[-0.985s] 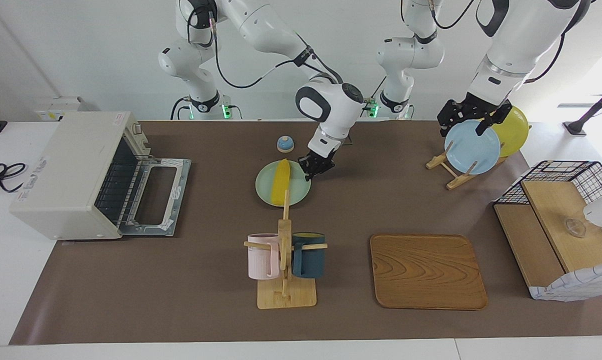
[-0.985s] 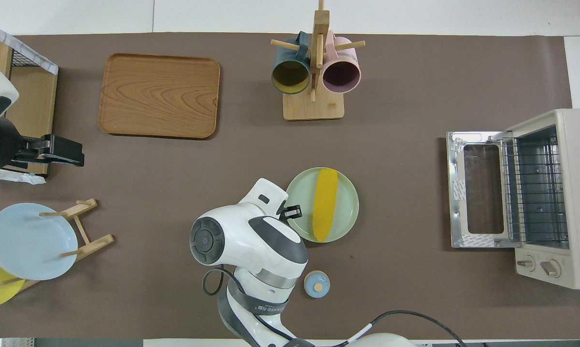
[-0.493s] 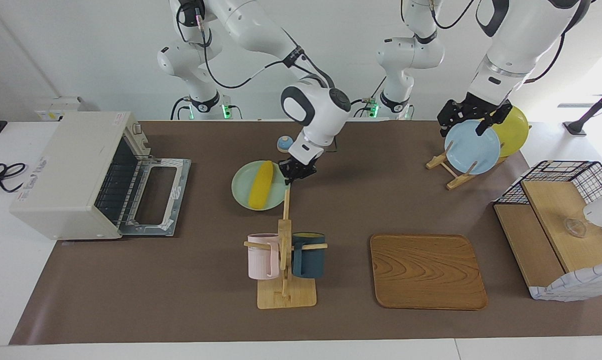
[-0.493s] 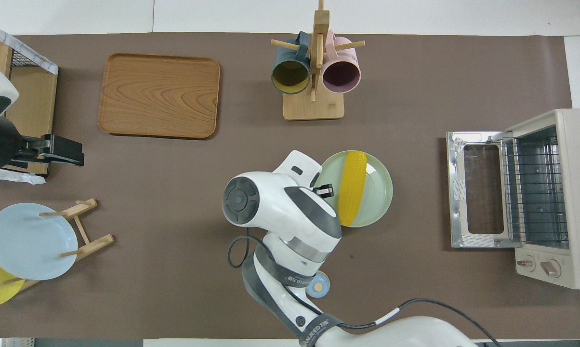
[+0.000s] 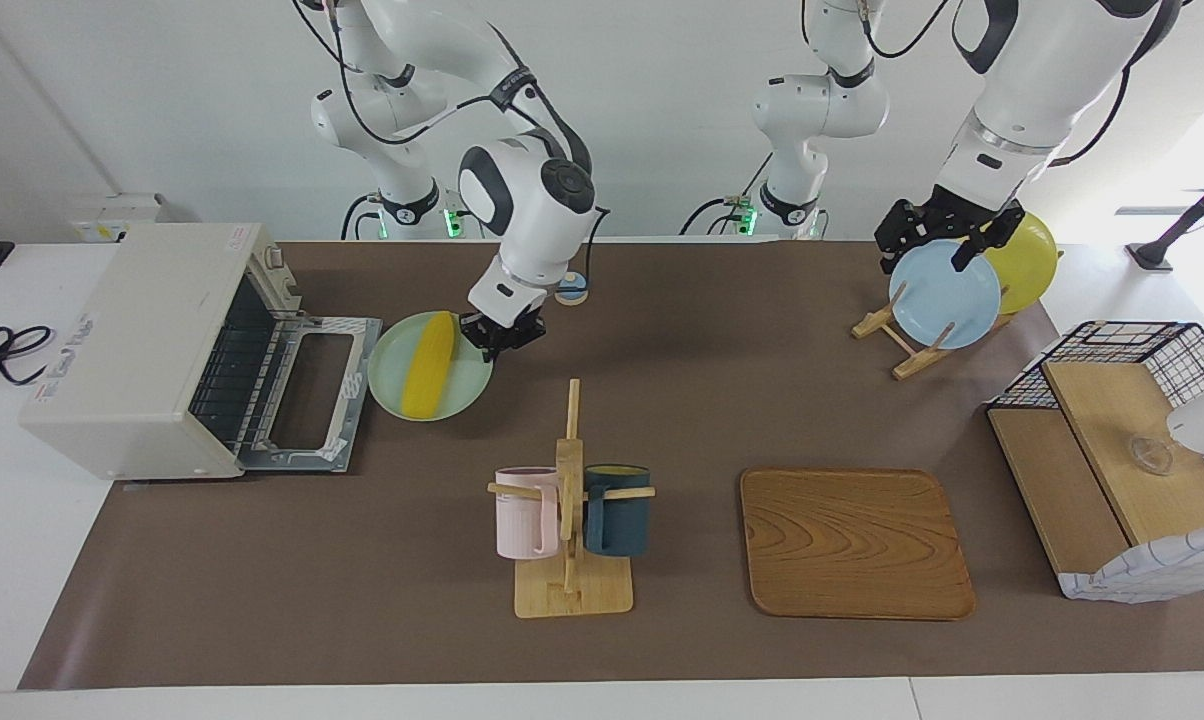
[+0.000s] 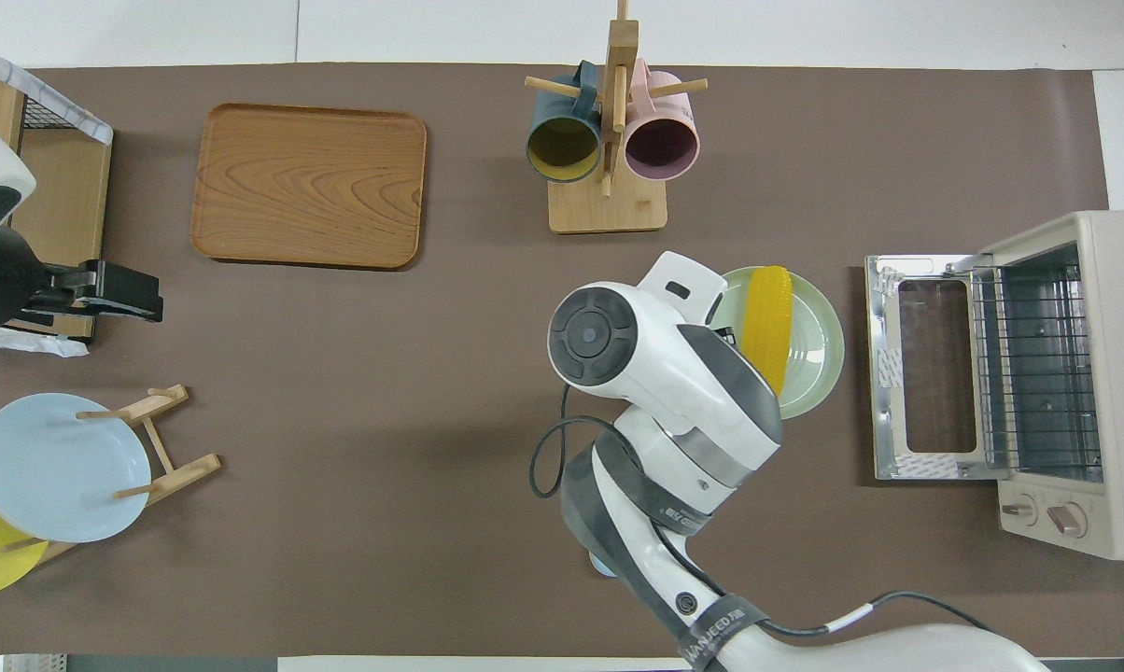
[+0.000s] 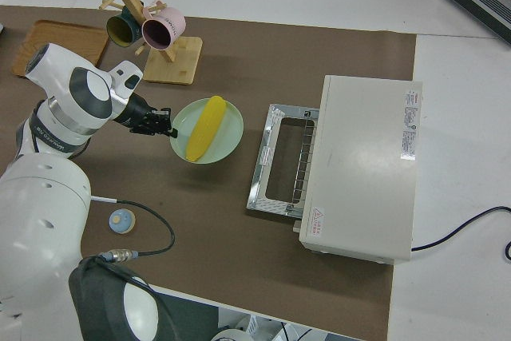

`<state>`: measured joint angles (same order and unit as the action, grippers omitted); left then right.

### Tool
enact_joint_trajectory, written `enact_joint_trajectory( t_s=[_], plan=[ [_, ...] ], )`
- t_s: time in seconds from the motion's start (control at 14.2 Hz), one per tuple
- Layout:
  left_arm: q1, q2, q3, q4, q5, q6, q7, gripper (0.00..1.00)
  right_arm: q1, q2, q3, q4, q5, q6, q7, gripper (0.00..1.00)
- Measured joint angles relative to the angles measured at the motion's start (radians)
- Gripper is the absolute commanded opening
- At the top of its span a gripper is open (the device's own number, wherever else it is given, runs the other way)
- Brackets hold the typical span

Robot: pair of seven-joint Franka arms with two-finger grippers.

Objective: Put corn in oven
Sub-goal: 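Carry the plate with corn toward the open oven with the right gripper, then slide the plate into the oven with the right gripper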

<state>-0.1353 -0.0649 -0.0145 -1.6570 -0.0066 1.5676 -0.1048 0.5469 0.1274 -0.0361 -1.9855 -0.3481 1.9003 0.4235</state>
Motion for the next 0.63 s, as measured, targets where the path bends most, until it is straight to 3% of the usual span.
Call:
enact_joint_trajectory(
  t_s=[0.35, 0.63],
  plan=[
    [0.0, 0.0, 0.0, 0.0, 0.0, 0.0, 0.0, 1.0, -0.166, -0.137, -0.001, -0.175, 0.0, 0.126, -0.231, 0.0],
    [0.0, 0.0, 0.0, 0.0, 0.0, 0.0, 0.0, 1.0, -0.255, -0.165, -0.001, -0.209, -0.033, 0.155, -0.323, 0.0]
  ],
)
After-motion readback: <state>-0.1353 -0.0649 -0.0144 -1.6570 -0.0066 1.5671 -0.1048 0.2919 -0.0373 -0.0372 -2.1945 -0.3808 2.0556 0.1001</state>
